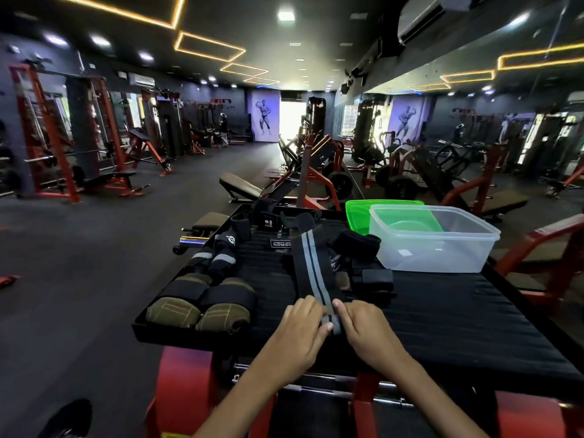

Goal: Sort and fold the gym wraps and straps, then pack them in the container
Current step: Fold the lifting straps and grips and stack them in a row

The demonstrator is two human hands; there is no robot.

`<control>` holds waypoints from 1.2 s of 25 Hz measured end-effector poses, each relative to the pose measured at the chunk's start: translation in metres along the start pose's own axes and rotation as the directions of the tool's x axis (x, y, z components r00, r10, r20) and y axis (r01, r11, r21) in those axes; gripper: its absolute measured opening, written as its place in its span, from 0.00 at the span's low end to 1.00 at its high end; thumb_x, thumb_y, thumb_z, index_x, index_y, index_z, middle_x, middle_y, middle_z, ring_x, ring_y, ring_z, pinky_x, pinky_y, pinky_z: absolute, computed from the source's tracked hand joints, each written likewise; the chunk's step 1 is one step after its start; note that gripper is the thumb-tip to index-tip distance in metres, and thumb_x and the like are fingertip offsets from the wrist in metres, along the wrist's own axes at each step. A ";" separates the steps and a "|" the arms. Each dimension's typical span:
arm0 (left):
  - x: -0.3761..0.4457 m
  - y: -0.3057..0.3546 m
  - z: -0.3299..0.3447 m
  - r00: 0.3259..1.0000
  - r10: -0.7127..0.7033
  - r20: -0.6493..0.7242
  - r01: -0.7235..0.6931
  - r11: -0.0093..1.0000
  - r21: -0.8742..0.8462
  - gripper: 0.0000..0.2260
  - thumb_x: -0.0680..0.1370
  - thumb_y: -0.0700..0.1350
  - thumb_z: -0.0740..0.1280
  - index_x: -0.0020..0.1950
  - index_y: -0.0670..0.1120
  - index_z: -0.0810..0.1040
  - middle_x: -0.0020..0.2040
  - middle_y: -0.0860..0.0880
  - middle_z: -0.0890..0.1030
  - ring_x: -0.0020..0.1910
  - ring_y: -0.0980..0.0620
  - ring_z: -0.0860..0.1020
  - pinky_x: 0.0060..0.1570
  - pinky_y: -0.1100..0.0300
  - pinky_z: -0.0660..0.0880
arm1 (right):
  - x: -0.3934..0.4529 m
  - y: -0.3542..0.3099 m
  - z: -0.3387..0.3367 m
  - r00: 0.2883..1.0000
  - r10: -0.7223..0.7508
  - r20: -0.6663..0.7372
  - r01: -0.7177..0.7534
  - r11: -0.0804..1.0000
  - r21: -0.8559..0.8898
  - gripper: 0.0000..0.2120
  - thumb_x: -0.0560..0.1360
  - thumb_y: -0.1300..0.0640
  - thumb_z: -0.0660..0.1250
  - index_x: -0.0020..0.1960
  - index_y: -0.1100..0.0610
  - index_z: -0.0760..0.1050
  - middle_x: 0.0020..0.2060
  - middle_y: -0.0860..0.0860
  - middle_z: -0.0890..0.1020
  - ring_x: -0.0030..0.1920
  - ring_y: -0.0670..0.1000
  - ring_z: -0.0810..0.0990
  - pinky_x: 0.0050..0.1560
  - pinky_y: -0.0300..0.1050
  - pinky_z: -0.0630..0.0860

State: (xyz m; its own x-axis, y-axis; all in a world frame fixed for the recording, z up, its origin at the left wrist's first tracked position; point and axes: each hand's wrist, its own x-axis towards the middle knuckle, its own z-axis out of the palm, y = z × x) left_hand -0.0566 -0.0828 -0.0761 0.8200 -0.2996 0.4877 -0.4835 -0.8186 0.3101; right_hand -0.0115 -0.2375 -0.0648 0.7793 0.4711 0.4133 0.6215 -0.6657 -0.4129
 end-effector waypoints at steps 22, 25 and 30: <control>0.009 0.011 -0.006 0.901 -0.010 -0.433 0.066 0.991 0.116 0.19 0.76 0.43 0.58 0.24 0.44 0.68 0.21 0.49 0.69 0.21 0.53 0.67 0.27 0.62 0.63 | -0.004 -0.017 0.017 0.936 0.112 -0.335 -0.030 0.970 0.240 0.28 0.76 0.40 0.50 0.19 0.50 0.54 0.15 0.48 0.61 0.19 0.44 0.64 0.25 0.36 0.55; 0.009 0.008 -0.003 0.899 0.002 -0.438 0.108 0.968 0.226 0.22 0.74 0.44 0.58 0.19 0.44 0.68 0.17 0.50 0.68 0.16 0.54 0.66 0.19 0.63 0.64 | -0.009 -0.015 0.011 0.963 -0.013 -0.269 0.063 0.982 0.176 0.24 0.78 0.41 0.55 0.24 0.47 0.59 0.20 0.45 0.63 0.25 0.45 0.66 0.27 0.35 0.58; 0.011 0.002 0.000 0.854 0.085 -0.514 -0.050 0.995 0.082 0.22 0.80 0.45 0.56 0.26 0.43 0.69 0.23 0.49 0.69 0.23 0.54 0.67 0.27 0.62 0.66 | -0.011 -0.020 0.007 0.969 0.013 -0.245 0.018 0.992 0.124 0.27 0.78 0.47 0.54 0.22 0.49 0.56 0.15 0.46 0.60 0.20 0.44 0.66 0.25 0.33 0.58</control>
State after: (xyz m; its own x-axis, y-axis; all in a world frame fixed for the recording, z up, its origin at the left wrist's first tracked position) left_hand -0.0489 -0.0878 -0.0697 0.5014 -0.0740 0.8620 -0.4975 -0.8398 0.2173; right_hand -0.0324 -0.2250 -0.0669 0.7435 0.3065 0.5943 0.6409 -0.5804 -0.5024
